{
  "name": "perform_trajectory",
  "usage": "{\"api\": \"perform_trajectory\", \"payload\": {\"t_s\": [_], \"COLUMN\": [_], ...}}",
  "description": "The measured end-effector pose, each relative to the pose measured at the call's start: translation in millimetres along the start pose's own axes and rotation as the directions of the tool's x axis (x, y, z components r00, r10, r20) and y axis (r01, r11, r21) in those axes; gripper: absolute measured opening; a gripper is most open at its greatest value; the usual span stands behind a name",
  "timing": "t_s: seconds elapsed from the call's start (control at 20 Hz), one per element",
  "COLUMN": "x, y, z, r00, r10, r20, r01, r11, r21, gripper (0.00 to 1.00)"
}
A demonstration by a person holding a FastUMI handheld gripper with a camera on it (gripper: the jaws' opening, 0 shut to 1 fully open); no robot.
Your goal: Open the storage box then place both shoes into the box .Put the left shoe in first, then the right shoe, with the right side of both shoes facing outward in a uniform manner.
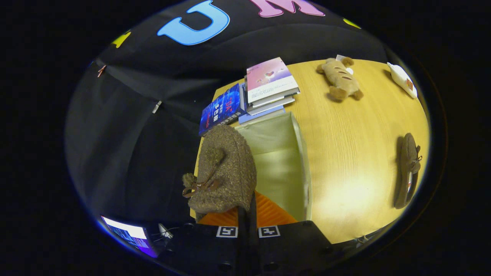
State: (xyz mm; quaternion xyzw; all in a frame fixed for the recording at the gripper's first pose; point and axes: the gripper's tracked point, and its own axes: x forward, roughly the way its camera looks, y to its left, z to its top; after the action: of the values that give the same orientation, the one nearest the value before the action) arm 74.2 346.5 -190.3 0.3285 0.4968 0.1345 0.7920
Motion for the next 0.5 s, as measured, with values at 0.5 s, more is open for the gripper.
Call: {"api": "perform_trajectory", "payload": {"t_s": [0.5], "x": [29], "y": [32], "z": [-6], "r00": [0.996], "r10": [0.068], "r20": [-0.05], "r01": [-0.064], "r11": [0.996], "r21": [0.067], "gripper": [0.2]}}
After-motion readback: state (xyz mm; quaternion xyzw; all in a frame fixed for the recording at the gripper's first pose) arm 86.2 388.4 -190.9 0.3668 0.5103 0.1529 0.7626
